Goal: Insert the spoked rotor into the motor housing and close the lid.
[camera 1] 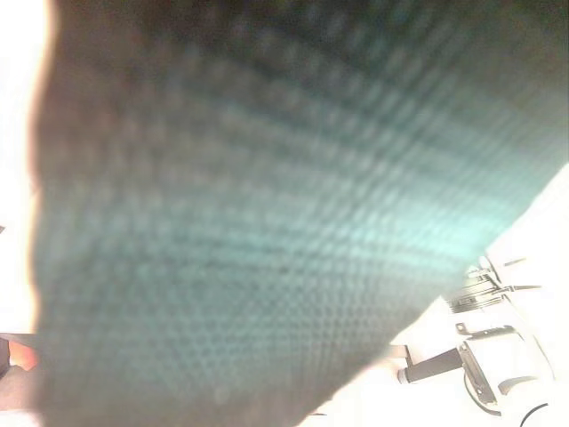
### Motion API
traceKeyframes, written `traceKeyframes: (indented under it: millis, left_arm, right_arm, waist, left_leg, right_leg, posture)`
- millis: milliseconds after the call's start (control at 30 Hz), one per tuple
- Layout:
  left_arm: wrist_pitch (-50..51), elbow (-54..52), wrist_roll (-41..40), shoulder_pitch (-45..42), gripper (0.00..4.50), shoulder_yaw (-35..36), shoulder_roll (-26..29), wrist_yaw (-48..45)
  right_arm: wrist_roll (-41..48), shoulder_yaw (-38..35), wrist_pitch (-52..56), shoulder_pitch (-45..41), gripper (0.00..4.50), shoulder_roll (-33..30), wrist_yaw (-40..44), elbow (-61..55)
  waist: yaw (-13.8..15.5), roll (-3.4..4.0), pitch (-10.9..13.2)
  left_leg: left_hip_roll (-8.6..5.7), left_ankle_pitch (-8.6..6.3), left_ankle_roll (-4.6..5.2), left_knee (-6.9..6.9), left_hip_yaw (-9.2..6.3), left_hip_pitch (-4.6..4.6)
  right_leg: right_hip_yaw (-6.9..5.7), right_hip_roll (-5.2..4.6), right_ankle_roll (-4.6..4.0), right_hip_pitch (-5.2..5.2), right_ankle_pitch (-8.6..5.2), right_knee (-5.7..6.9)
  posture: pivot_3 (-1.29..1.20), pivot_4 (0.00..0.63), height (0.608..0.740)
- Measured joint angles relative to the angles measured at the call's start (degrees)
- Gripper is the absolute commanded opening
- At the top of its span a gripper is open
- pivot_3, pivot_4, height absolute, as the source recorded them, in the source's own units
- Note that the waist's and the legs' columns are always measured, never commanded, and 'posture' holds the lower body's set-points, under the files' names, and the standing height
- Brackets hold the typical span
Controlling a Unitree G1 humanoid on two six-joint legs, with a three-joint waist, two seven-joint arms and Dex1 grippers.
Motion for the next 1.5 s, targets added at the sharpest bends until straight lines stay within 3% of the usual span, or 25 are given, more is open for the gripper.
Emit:
traceKeyframes:
  millis: [400,767,1067,1500]
  left_arm:
    - [0.0,0.0,0.1,0.3,4.13,0.1,0.2,0.1]
    - [0.0,0.0,0.1,0.1,4.13,0.0,0.1,0.1]
    - [0.0,0.2,0.1,0.3,4.13,0.1,0.3,0.2]
    - [0.0,0.0,0.1,0.7,4.13,0.1,-0.1,0.5]
  right_arm:
    - [-1.8,2.1,-1.7,3.3,0.02,1.8,-2.1,3.9]
    - [-0.2,-0.8,-0.7,-1.5,0.02,0.4,-1.6,1.4]
    - [-1.3,2.2,-2.3,3.2,0.02,3.4,-2.5,5.1]
    - [-0.9,-0.4,-1.4,-0.7,0.02,0.7,-1.6,2.5]
  waist:
    - [0.0,0.0,0.0]
    - [-0.1,0.01,0.0]
    - [-0.1,0.04,0.0]
    - [-0.1,0.03,0.0]
  left_leg:
    - [0.03,-0.08,-0.13,0.0,0.01,0.41]
    - [0.13,0.05,-0.09,-0.06,0.01,0.41]
    - [0.12,0.02,-0.06,-0.06,0.05,0.4]
    - [0.18,0.03,-0.18,-0.08,0.04,0.44]
  right_leg:
    - [-0.02,0.0,0.01,0.48,-0.01,-0.04]
    - [-0.07,0.07,0.0,0.53,0.0,-0.07]
    - [-0.06,0.06,0.0,0.55,0.0,-0.14]
    - [-0.07,0.09,0.0,0.63,-0.01,-0.13]
  posture:
    - [0.0,0.0,0.74]
    - [0.0,0.0,0.74]
    - [0.0,0.0,0.74]
    - [0.0,0.0,0.74]
